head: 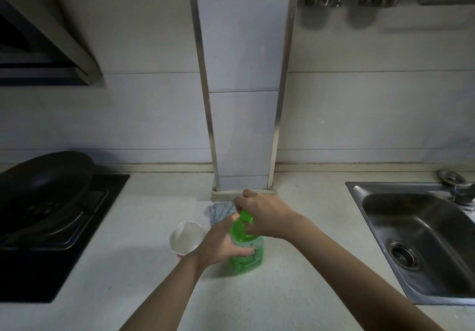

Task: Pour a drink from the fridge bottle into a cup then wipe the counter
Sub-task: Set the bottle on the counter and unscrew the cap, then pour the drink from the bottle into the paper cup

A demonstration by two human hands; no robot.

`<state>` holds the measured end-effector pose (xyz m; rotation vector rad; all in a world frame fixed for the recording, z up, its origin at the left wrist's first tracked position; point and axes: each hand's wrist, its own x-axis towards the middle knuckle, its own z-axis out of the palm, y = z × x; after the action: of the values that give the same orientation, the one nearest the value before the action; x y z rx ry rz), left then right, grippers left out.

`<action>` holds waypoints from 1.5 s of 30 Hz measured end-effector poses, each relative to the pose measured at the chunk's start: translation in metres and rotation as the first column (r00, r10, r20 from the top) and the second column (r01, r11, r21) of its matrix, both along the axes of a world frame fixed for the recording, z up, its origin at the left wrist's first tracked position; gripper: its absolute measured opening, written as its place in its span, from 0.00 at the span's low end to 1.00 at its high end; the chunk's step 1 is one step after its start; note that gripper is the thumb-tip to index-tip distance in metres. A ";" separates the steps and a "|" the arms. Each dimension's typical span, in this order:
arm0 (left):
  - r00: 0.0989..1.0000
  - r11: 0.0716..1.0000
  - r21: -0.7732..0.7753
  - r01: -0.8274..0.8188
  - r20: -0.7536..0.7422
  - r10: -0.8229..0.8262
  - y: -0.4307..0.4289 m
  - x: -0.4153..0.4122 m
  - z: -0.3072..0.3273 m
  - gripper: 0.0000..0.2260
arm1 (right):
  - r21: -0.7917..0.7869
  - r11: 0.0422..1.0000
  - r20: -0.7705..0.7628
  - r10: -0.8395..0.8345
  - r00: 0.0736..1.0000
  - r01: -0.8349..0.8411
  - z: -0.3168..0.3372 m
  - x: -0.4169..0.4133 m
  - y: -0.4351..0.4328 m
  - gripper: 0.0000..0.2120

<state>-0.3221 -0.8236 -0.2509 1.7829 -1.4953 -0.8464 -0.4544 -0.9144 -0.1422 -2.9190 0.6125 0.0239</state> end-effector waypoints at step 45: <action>0.999 0.999 0.006 -0.039 -0.002 0.039 -0.003 0.002 -0.012 0.32 | 0.270 0.750 0.254 -0.660 0.707 0.604 -0.221 -0.060 0.001 0.20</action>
<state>-0.3199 -0.8264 -0.2630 1.8096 -1.4534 -0.8339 -0.5145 -0.9132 -0.3630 -2.3076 1.4300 -0.4714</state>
